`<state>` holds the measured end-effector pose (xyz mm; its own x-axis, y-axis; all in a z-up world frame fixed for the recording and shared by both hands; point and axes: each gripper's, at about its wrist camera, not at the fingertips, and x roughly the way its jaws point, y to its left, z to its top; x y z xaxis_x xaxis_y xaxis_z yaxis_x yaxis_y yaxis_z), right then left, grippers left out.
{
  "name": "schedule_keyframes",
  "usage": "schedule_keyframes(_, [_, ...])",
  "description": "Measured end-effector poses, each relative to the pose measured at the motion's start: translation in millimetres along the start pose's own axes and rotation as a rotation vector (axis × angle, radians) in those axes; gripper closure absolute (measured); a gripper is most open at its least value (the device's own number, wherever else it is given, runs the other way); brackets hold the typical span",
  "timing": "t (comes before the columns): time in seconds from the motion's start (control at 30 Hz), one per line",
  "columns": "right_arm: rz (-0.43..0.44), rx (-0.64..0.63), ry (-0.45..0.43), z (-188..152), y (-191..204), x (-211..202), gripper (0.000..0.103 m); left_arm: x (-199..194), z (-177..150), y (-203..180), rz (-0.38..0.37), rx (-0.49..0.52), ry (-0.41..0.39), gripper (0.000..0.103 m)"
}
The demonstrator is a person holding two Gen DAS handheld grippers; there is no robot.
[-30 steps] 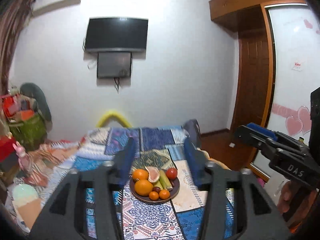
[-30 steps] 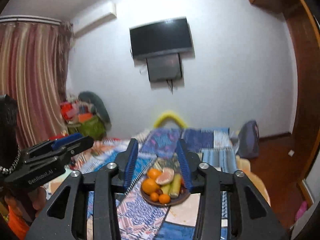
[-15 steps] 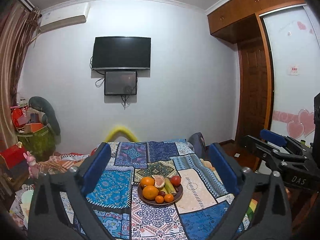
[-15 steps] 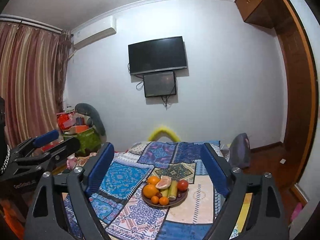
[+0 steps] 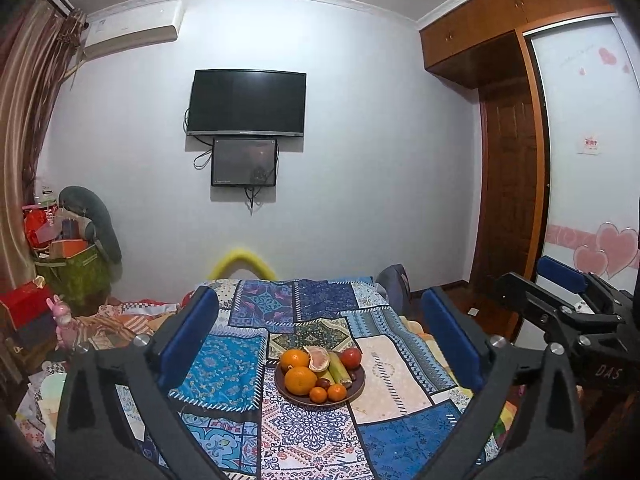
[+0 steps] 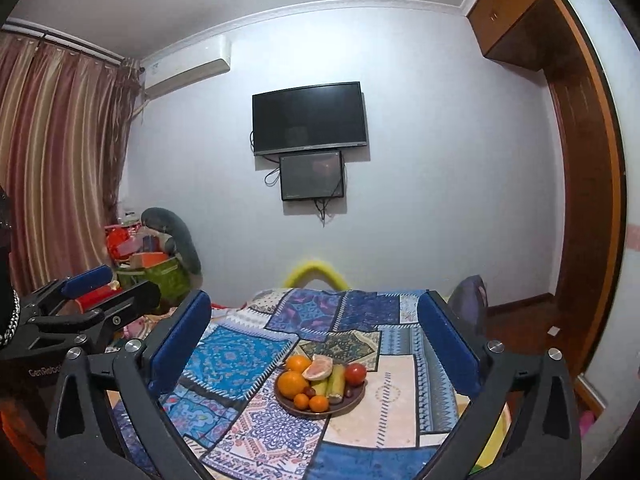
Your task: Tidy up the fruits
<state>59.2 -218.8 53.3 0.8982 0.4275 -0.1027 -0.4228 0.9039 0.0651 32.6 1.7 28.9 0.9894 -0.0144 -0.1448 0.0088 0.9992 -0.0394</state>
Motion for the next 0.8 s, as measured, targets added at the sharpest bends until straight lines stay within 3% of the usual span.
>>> schedule_keyframes(0.8, [-0.018,-0.001,-0.015,-3.5,-3.2,-9.5,0.000,-1.6,-2.7,-8.2,0.005,0.029,-0.023,0.000])
